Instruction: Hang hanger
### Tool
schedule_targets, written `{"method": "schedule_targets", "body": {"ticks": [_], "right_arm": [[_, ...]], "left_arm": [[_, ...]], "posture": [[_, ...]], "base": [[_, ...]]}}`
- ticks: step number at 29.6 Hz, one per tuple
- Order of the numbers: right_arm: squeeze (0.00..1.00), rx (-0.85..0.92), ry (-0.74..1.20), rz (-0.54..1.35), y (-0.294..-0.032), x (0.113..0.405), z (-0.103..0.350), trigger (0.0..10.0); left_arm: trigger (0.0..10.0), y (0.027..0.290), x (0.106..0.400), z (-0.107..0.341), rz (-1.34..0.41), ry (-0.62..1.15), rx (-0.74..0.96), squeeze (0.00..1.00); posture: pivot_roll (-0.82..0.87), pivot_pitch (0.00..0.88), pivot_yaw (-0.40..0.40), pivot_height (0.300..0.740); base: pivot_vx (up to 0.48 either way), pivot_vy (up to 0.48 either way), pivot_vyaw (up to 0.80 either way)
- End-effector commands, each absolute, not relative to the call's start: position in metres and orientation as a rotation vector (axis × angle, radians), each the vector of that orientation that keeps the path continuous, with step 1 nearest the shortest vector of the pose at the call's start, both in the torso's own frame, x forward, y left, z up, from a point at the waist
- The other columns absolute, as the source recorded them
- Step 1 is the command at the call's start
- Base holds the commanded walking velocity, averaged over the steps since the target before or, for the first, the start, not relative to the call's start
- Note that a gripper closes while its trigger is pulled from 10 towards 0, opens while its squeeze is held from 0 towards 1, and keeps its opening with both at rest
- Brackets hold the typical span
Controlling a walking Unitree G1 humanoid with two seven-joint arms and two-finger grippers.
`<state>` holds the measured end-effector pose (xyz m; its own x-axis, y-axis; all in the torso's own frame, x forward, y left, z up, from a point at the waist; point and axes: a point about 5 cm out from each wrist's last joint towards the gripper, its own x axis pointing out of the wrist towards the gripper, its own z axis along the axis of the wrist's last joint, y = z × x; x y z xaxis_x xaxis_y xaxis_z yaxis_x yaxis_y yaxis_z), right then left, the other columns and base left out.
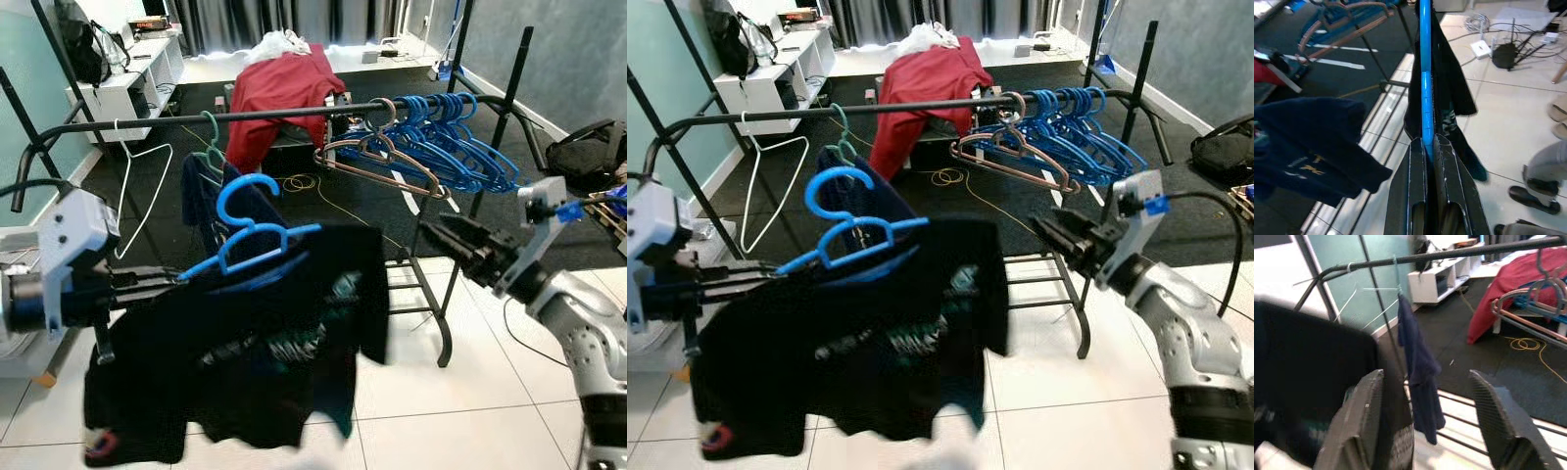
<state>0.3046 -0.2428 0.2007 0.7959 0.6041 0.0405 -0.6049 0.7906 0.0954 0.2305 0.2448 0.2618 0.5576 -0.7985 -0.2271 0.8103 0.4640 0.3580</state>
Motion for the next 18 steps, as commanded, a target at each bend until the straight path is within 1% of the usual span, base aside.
{"method": "schedule_targets", "body": {"ticks": [1, 3, 6, 7, 8, 10, 11, 12, 13, 15, 17, 18], "right_arm": [[1.0, 0.101, -0.042, 0.703, -0.239, 0.301, 0.21, 10.0], [1.0, 0.155, -0.095, 0.763, -0.238, 0.295, 0.221, 10.0], [1.0, 0.159, -0.102, 0.798, -0.237, 0.292, 0.224, 10.0], [0.98, 0.131, -0.076, 0.856, -0.234, 0.287, 0.221, 10.0], [0.36, 0.108, -0.052, 0.894, -0.232, 0.284, 0.219, 10.0], [0.36, 0.108, -0.052, 0.894, -0.232, 0.284, 0.219, 10.0], [0.36, 0.083, -0.014, 0.948, -0.23, 0.278, 0.215, 10.0], [0.0, 0.061, 0.025, 0.993, -0.231, 0.273, 0.213, 10.0], [0.0, 0.051, 0.057, 1.023, -0.233, 0.27, 0.211, 10.0], [0.0, 0.051, 0.057, 1.023, -0.233, 0.27, 0.211, 10.0], [0.0, 0.012, 0.127, 1.055, -0.243, 0.264, 0.208, 10.0], [0.0, 0.012, 0.127, 1.055, -0.243, 0.264, 0.208, 10.0]], "left_arm": [[10.0, 0.248, 0.229, 0.276, -0.982, -0.004, 0.513, 0.0], [10.0, 0.245, 0.226, 0.279, -1.017, -0.008, 0.513, 0.0], [10.0, 0.243, 0.224, 0.28, -1.039, -0.009, 0.513, 0.0], [10.0, 0.24, 0.221, 0.282, -1.081, -0.007, 0.507, 0.0], [10.0, 0.238, 0.218, 0.284, -1.109, -0.006, 0.504, 0.0], [10.0, 0.238, 0.218, 0.284, -1.109, -0.006, 0.504, 0.0], [10.0, 0.237, 0.214, 0.285, -1.15, 0.005, 0.51, 0.0], [10.0, 0.237, 0.211, 0.288, -1.187, 0.02, 0.521, 0.0], [10.0, 0.239, 0.21, 0.291, -1.203, 0.028, 0.54, 0.0], [10.0, 0.239, 0.21, 0.291, -1.203, 0.028, 0.54, 0.0], [10.0, 0.246, 0.211, 0.308, -1.214, 0.001, 0.585, 0.0], [10.0, 0.246, 0.211, 0.308, -1.214, 0.001, 0.585, 0.0]], "posture": [[-0.07, 0.0, 0.016, 0.74], [-0.07, 0.0, 0.015, 0.74], [-0.07, 0.0, 0.015, 0.74], [-0.07, 0.0, 0.014, 0.74], [-0.07, 0.0, 0.014, 0.74], [-0.07, 0.0, 0.014, 0.74], [-0.06, 0.0, 0.01, 0.74], [-0.06, 0.0, 0.01, 0.74], [-0.06, 0.0, 0.009, 0.74], [-0.06, 0.0, 0.009, 0.74], [-0.07, 0.0, 0.012, 0.74], [-0.07, 0.0, 0.012, 0.74]], "base": [[0.0, 0.0, 0.0], [0.0, 0.0, 0.0], [0.0, 0.0, 0.0], [0.0, 0.0, 0.0], [0.0, 0.0, 0.0], [0.0, 0.0, 0.0], [0.0, 0.0, 0.0], [0.0, 0.0, 0.0], [0.0, 0.0, 0.0], [0.0, 0.0, 0.0], [0.0, 0.0, 0.0], [0.0, 0.0, 0.0]]}}
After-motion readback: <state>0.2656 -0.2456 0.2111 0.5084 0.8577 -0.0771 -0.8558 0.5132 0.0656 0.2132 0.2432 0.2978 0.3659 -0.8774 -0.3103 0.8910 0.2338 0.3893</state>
